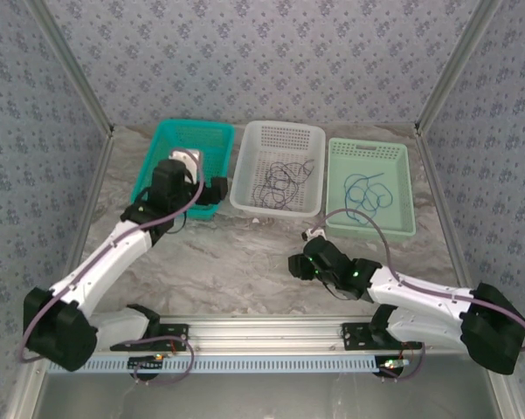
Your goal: Untangle the cables
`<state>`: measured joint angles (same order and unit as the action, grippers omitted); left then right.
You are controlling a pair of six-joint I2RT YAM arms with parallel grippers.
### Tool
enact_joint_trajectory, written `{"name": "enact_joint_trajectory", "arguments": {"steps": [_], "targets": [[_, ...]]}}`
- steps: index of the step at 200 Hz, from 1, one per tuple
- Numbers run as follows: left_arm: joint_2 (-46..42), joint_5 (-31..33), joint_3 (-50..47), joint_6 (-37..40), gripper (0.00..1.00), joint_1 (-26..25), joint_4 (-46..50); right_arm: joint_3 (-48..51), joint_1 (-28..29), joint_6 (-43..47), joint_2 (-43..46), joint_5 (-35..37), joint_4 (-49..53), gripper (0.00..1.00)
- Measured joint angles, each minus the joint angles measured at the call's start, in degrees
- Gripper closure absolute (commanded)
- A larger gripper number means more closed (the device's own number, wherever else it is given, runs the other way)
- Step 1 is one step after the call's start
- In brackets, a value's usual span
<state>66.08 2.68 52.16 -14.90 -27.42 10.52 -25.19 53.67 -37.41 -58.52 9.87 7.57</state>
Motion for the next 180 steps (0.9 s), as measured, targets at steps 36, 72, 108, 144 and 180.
{"name": "enact_joint_trajectory", "arguments": {"steps": [36,72,108,144,180], "targets": [[-4.6,0.4,-8.3,-1.3,0.06,-6.1,0.0,-0.1,0.0,0.3,-0.5,-0.9,-0.5,0.45],[-5.7,0.4,-13.4,-3.5,0.1,-11.5,-0.5,-1.1,0.5,-0.8,-6.9,-1.7,-1.5,0.48],[-6.7,0.4,-16.2,-4.7,0.1,-14.5,-1.9,-2.5,0.3,-2.7,-13.6,-2.8,-3.8,0.46],[-8.8,1.1,-17.7,-5.4,0.11,-14.7,-3.1,-4.4,0.2,-3.8,-16.0,-4.4,-6.1,0.44],[-10.2,1.8,-18.6,-5.8,0.11,-14.9,-3.5,-4.5,0.1,-4.8,-15.4,-5.8,-6.6,0.43]]}}
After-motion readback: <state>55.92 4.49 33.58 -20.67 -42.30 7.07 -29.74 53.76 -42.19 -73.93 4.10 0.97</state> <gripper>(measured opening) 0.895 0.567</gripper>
